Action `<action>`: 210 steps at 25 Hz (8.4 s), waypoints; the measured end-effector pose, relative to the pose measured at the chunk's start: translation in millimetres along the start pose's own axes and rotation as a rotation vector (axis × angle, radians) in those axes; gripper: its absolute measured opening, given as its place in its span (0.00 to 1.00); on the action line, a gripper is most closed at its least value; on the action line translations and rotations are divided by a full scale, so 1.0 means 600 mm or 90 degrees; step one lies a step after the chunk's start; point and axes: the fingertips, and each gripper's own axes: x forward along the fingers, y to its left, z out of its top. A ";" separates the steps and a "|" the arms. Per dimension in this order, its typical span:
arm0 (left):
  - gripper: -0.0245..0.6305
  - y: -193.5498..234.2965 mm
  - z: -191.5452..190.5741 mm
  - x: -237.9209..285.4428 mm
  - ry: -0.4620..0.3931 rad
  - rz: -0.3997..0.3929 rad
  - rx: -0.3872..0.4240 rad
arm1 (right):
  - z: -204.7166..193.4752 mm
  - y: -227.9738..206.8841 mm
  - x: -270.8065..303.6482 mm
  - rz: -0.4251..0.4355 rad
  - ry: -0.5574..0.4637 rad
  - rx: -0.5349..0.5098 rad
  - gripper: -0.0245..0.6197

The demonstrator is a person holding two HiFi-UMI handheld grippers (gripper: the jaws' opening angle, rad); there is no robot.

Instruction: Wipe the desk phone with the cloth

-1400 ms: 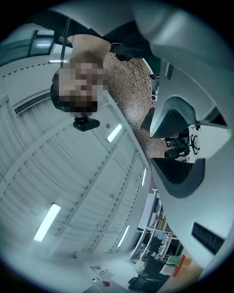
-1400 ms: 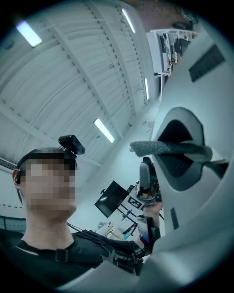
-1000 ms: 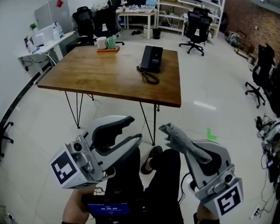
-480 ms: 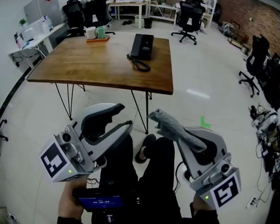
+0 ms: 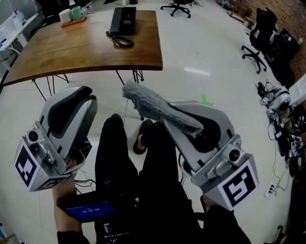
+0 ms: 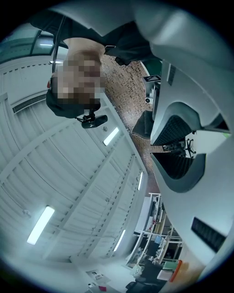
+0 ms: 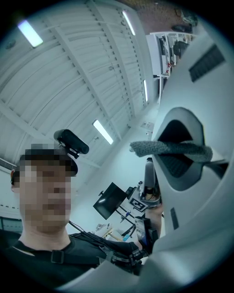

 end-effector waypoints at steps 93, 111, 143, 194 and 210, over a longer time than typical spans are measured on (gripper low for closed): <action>0.09 0.636 -0.237 0.021 -0.038 0.074 0.000 | -0.706 -0.289 0.529 0.344 0.580 -0.265 0.08; 0.09 0.635 -0.235 0.022 -0.040 0.073 0.002 | -0.737 -0.422 0.595 0.172 0.575 -0.251 0.08; 0.09 0.634 -0.244 0.021 -0.037 0.068 -0.008 | -0.703 -0.340 0.464 0.318 0.596 -0.261 0.08; 0.09 0.632 -0.244 0.021 -0.039 0.061 -0.016 | -0.686 -0.392 0.440 0.251 0.583 -0.248 0.08; 0.09 0.634 -0.239 0.024 -0.031 0.063 -0.012 | -0.730 -0.528 0.481 0.041 0.617 -0.269 0.08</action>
